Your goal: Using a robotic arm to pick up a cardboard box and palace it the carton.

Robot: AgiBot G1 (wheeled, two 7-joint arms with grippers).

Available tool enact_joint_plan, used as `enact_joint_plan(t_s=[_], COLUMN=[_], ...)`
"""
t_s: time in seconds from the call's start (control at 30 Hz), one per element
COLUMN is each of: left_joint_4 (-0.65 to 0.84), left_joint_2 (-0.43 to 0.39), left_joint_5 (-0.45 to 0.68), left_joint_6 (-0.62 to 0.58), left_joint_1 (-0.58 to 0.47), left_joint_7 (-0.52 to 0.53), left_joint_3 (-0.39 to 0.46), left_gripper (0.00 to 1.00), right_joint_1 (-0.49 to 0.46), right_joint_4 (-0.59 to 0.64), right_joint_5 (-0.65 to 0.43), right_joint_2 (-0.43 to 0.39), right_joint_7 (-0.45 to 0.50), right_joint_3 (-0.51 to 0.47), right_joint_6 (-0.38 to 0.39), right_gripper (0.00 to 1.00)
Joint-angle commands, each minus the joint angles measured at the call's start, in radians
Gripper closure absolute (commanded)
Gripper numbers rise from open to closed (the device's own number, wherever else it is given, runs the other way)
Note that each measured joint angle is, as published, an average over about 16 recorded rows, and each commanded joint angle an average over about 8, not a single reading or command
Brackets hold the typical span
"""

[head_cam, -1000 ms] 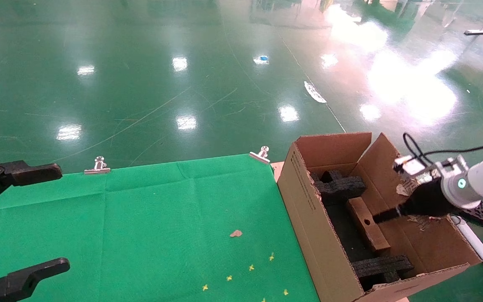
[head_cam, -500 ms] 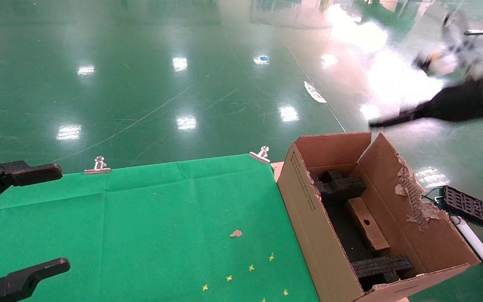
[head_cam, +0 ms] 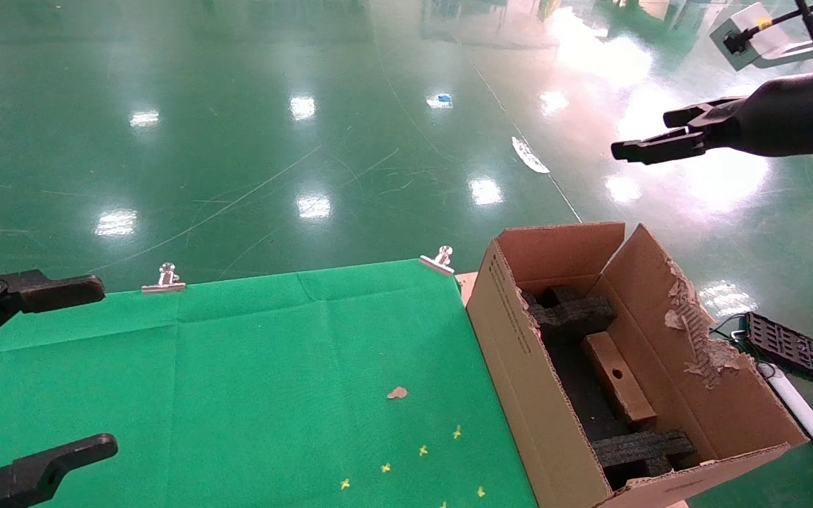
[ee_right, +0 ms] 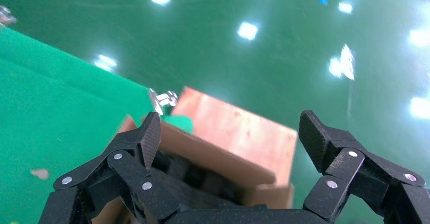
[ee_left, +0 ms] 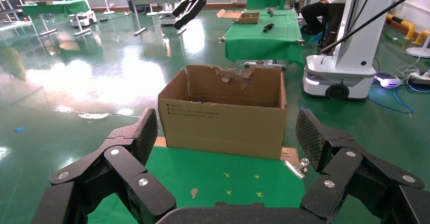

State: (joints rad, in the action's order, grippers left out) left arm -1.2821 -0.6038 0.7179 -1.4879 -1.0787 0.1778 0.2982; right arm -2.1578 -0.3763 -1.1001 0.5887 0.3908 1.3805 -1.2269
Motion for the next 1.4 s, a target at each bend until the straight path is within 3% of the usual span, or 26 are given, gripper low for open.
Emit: enact_joint_plan(t_s=[0.03, 1.4], left_joint_4=[0.000, 0.001], left_joint_2=[0.000, 0.001], left_joint_5=[0.000, -0.001], left_joint_6=[0.000, 0.000], left_joint_1=[0.000, -0.001], left_joint_7=[0.000, -0.001], left_joint_3=[0.000, 0.002], left_gripper=[0.00, 0.00], right_joint_1=[0.010, 0.780], right_joint_4=[-0.017, -0.656], right_joint_5=[0.009, 0.268], right_joint_2=[-0.005, 0.015], right_joint_7=[-0.005, -0.147], right_joint_3=[-0.015, -0.794], right_joint_6=[0.000, -0.193], right_gripper=[0.00, 0.00])
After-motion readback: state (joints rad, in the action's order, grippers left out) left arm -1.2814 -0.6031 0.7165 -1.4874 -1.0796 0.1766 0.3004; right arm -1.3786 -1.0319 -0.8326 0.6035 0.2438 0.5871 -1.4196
